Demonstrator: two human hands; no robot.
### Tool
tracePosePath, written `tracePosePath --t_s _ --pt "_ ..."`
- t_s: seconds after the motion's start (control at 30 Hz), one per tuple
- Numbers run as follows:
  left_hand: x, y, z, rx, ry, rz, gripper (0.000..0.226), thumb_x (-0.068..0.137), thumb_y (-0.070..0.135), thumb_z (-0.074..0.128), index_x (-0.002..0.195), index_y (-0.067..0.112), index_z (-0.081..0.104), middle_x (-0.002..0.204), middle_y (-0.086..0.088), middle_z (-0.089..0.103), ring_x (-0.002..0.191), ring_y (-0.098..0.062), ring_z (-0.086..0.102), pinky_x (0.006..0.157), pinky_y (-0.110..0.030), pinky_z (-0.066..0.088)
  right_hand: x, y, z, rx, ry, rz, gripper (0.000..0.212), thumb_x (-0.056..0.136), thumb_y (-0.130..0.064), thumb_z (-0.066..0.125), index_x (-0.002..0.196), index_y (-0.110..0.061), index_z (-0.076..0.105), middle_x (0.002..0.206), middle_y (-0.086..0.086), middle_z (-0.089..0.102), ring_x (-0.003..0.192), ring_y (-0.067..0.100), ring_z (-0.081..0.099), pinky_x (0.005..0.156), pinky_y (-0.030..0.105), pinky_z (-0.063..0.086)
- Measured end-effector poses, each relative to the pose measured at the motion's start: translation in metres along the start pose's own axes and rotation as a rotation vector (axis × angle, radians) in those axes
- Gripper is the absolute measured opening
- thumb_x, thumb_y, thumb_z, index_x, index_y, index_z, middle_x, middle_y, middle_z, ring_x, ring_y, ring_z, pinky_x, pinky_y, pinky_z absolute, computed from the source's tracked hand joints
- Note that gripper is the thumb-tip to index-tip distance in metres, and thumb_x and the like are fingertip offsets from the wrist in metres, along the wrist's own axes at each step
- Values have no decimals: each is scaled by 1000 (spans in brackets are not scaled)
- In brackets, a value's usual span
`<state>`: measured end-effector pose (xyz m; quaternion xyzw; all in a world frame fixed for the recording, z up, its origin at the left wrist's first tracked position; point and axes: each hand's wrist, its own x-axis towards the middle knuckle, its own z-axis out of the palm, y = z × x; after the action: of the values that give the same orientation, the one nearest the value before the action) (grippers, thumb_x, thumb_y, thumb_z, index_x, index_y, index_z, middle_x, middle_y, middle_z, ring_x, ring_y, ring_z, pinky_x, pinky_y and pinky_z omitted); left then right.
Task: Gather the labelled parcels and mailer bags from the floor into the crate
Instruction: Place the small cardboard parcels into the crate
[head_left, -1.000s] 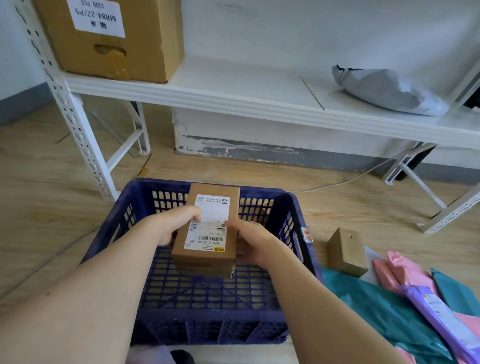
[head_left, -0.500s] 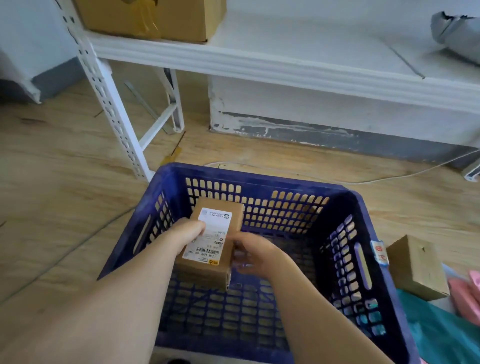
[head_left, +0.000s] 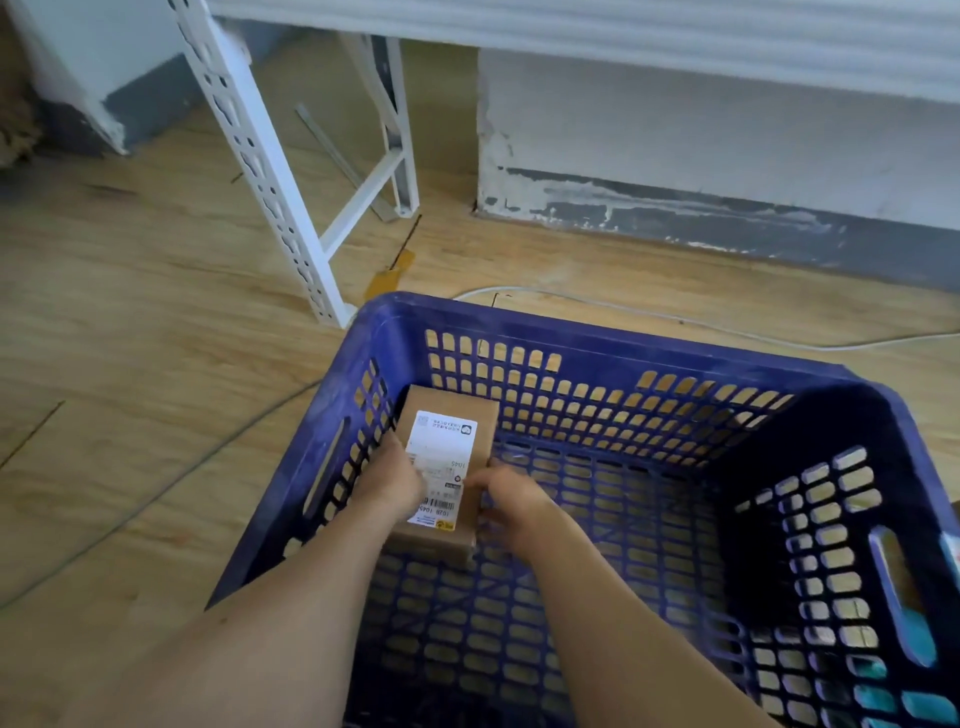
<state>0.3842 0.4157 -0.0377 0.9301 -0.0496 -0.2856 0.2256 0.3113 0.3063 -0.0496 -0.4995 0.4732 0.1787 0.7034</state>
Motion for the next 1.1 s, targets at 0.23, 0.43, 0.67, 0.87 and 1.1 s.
tracePosePath --t_s 0.23,0.43,0.67,0.87,1.1 --pt "-14 -14 1 243 -5 331 70 86 10 57 146 11 21 157 4 4 143 -21 20 106 -38 41 1 3 -1 -5 -14 -10 46 89 -2 50 130 -24 50 119 8 60 109 26 56 91 40 52" --pt "-24 -27 -6 586 -191 398 107 77 12 68 151 22 -10 154 -1 -29 146 -23 -14 119 -40 19 -11 15 -2 -25 -56 204 17 91 -11 54 107 -12 49 119 14 52 107 35 58 87 47 54" --pt "-30 -15 -2 674 -62 423 91 85 -5 53 151 14 -6 159 -7 -16 147 -23 -7 118 -36 11 -8 18 -2 51 -121 177 33 93 -3 49 124 -12 51 125 15 52 103 31 58 88 44 55" --pt "-31 -3 -9 673 -140 382 95 82 2 64 151 12 0 159 -7 -9 146 -25 10 113 -37 30 -26 8 -4 -99 -81 170 12 94 -9 49 105 -12 54 115 13 59 102 32 62 78 38 56" --pt "-42 25 -30 692 -218 428 59 86 9 58 141 13 37 143 -7 35 129 -26 42 105 -40 41 -61 -8 -29 -76 154 48 18 96 -10 45 111 -3 54 92 11 61 88 27 65 74 41 56"
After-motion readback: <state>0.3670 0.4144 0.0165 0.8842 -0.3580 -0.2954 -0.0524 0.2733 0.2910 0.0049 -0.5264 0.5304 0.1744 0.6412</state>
